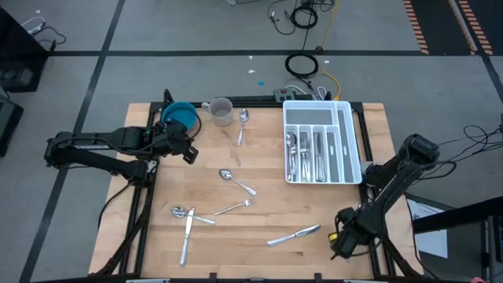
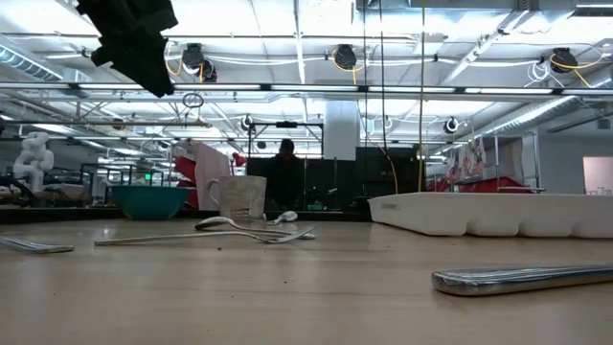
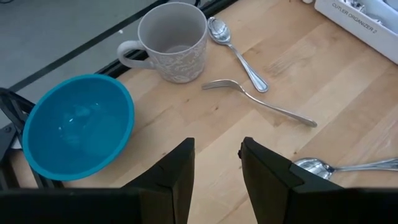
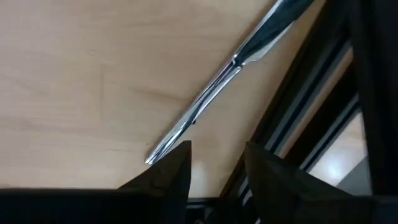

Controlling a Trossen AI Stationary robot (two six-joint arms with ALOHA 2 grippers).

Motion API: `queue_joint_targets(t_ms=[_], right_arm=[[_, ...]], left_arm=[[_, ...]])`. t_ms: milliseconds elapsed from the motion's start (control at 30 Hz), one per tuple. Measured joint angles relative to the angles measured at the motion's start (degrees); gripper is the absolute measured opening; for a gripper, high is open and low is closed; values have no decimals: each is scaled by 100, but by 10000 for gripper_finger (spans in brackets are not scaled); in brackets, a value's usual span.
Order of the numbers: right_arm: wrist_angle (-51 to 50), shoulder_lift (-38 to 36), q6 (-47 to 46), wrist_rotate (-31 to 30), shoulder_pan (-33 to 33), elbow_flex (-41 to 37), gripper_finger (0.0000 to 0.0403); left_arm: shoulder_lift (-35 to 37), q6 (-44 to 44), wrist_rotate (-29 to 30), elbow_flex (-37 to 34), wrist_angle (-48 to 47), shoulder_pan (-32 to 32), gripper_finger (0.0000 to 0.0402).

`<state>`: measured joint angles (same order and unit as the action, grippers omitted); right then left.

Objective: Sort silverware
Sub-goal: Put the table knife in the silverware tray

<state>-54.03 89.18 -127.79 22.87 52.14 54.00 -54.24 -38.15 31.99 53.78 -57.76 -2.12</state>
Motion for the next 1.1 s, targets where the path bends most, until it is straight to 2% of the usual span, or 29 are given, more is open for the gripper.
queue_joint_targets(t_ms=[167, 400, 467, 600, 767, 1100], right_arm=[[174, 403, 769, 661, 162, 0, 121], [648, 890, 1489, 758, 212, 0, 21], [766, 1062, 1690, 761, 208, 0, 6], [945, 1367, 1999, 748, 156, 4, 11], [923, 1564, 2613, 911, -230, 7, 2], [491, 1555, 3607, 449, -1087, 17, 1]], left_arm=[[-2, 0, 2, 0, 40, 0, 136], [-2, -37, 11, 0, 38, -1, 136], [-2, -37, 13, 0, 36, -1, 136], [-2, -37, 22, 0, 33, -1, 136], [-2, -3, 146, 0, 31, -7, 136], [-2, 0, 430, 0, 31, -14, 136]])
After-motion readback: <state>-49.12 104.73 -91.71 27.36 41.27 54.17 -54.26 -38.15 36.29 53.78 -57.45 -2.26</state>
